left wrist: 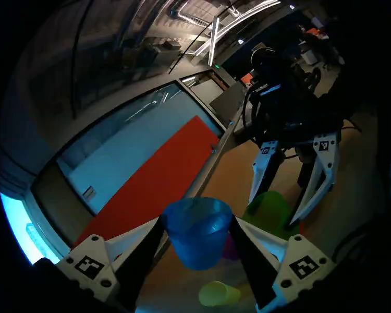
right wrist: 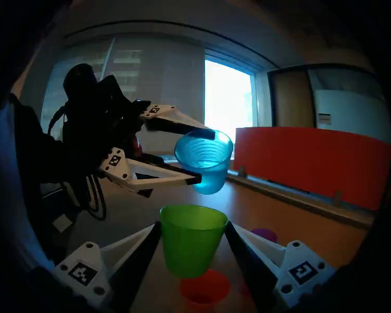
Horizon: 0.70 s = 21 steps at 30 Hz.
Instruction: Pour water
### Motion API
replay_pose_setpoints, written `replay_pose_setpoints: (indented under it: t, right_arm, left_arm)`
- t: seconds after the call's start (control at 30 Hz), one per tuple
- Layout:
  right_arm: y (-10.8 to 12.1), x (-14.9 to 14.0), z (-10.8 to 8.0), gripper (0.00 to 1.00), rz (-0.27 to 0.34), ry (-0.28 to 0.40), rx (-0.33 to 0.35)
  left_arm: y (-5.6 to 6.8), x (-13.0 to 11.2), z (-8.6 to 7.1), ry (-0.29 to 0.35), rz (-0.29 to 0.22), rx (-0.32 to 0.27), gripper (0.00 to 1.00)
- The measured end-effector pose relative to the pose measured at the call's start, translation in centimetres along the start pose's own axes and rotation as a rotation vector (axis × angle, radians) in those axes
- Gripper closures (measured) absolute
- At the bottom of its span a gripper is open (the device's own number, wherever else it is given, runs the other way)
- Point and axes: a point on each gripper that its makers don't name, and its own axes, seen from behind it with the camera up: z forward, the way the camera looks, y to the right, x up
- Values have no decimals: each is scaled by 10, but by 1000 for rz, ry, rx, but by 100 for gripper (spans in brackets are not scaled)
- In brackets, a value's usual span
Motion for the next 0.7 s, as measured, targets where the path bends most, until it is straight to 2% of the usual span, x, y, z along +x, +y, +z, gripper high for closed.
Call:
replay_pose_setpoints:
  t: [0.7]
  right_arm:
    - [3,0,-3,8,-1,6,-6]
  left_arm:
    - [7,4,9,-4,117,-11,13]
